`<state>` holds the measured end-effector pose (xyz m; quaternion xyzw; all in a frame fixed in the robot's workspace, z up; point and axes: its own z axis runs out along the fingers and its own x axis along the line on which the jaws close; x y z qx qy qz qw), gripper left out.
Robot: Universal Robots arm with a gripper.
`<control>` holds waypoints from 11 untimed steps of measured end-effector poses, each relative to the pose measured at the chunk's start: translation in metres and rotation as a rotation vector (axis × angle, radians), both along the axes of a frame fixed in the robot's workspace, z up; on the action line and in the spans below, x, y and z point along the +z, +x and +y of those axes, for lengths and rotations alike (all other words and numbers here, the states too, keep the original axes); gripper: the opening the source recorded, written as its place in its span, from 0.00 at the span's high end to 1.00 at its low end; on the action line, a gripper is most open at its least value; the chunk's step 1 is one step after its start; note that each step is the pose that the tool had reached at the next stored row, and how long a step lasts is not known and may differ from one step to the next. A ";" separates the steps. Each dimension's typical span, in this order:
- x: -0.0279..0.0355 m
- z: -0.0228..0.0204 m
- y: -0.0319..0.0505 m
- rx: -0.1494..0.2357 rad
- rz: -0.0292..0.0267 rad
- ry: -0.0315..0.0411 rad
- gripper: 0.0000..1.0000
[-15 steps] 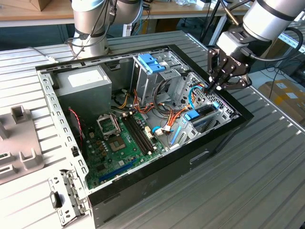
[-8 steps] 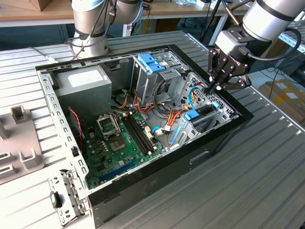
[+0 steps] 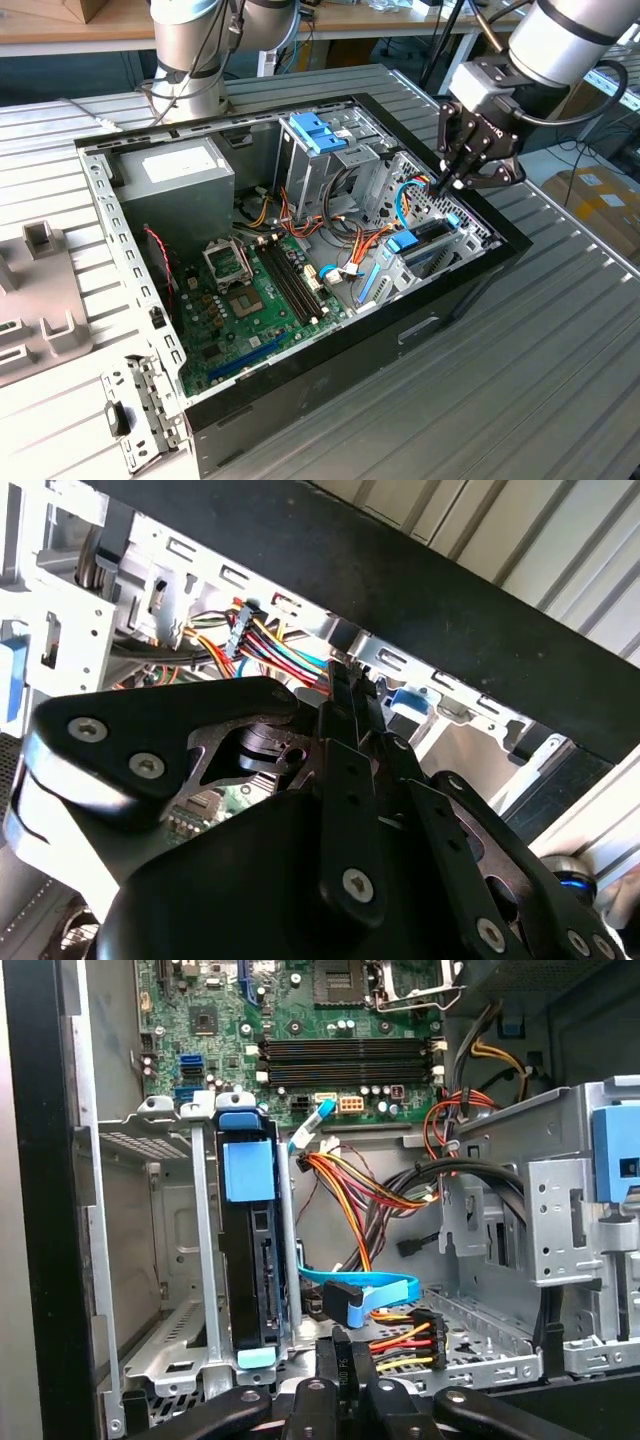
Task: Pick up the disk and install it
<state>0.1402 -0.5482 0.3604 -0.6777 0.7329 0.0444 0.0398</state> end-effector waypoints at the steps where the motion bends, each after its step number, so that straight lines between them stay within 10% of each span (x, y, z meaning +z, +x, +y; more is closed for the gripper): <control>1: 0.0001 0.0000 -0.0016 -0.001 -0.0001 -0.0001 0.83; 11: -0.0005 0.0000 -0.0101 -0.004 -0.0003 -0.0005 0.83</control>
